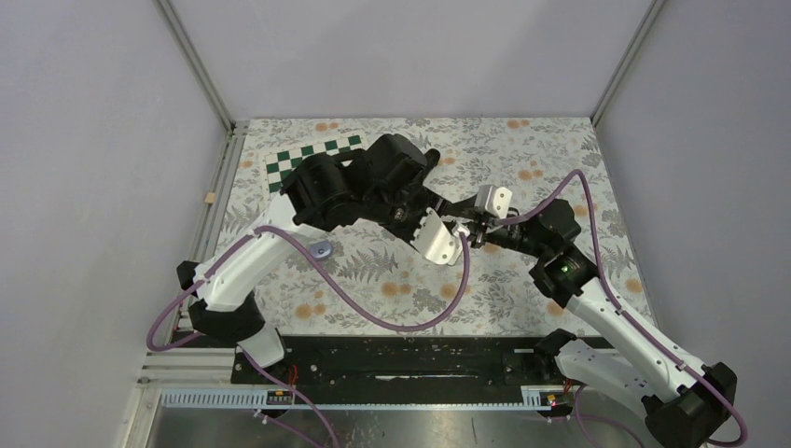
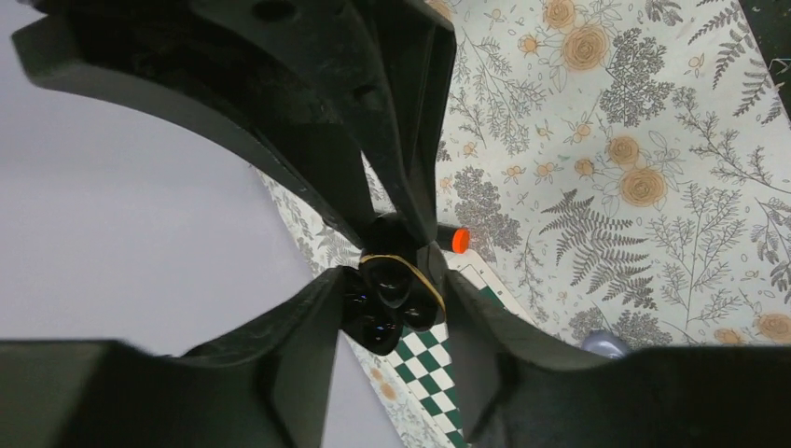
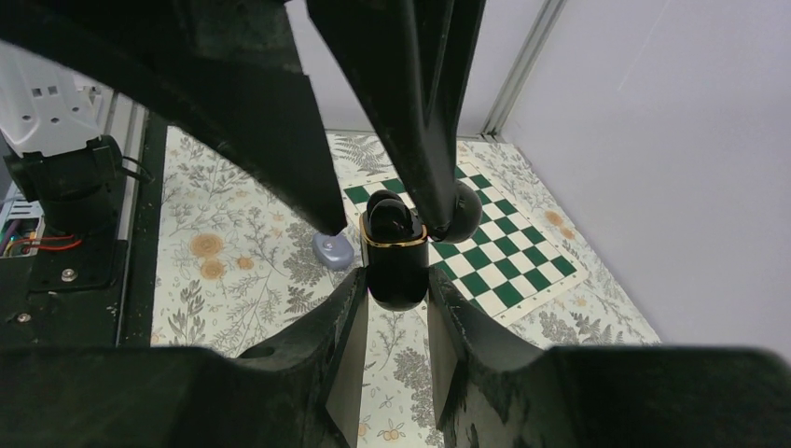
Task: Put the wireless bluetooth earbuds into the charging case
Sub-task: Close the charging case, then place the charging case at the center of the board.
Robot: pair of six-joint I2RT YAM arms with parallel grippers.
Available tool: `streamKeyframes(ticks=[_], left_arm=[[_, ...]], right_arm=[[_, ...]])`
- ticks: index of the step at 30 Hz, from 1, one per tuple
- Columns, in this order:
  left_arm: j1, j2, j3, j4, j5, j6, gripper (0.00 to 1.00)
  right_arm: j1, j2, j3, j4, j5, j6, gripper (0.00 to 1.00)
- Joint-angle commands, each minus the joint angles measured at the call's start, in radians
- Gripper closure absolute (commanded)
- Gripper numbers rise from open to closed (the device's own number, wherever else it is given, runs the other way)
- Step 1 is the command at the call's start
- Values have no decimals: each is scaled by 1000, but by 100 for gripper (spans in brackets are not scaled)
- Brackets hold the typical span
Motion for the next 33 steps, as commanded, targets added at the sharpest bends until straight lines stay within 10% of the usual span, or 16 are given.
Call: streamKeyframes(ticks=[1, 9, 17, 24, 33], left_arm=[[-4, -64, -27, 132, -26, 29, 51], [54, -200, -12, 264, 5, -73, 15], [346, -116, 99, 215, 232, -681, 6], [462, -181, -192, 409, 384, -1085, 2], [712, -347, -672, 614, 177, -1338, 2]], right_arm=[[13, -14, 32, 61, 38, 48, 100], [11, 4, 25, 93, 70, 135, 100], [11, 27, 63, 102, 55, 177, 100], [6, 99, 118, 2, 110, 432, 100], [-132, 360, 83, -258, 71, 794, 100]])
